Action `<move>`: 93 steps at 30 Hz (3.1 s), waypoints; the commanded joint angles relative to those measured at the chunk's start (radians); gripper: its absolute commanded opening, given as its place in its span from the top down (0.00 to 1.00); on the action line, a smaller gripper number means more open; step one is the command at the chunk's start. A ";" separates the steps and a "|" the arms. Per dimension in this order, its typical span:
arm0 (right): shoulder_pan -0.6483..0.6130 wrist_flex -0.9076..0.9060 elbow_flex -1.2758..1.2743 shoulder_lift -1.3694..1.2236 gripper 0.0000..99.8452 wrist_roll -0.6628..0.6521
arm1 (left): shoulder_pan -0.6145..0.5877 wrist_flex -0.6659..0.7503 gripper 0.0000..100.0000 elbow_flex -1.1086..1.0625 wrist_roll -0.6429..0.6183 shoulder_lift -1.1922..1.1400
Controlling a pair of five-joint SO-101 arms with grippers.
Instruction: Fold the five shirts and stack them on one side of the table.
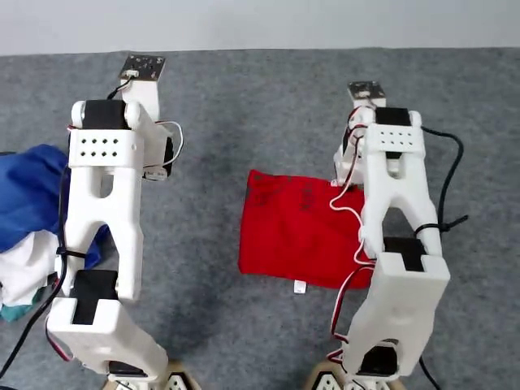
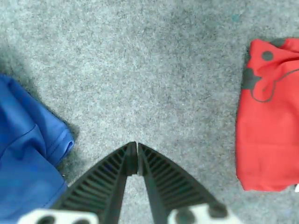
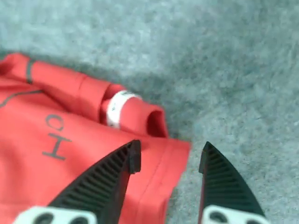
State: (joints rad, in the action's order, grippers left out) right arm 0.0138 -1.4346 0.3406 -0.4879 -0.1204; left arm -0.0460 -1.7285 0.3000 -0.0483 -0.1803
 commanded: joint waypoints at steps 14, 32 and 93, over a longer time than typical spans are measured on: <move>-0.018 0.024 0.057 -0.088 0.98 0.006 | 0.005 -0.025 0.99 0.002 0.008 0.046; -0.059 0.133 0.054 0.127 0.99 -0.101 | 0.005 -0.025 0.99 0.002 0.008 0.046; -0.430 0.458 0.109 -0.206 0.99 -0.189 | -0.311 -0.023 0.99 -0.337 0.115 0.431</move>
State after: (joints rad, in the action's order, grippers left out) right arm -0.4066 -1.0403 0.4127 -0.6843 -0.2923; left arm -0.3529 -1.7300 -0.0361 0.0621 0.2125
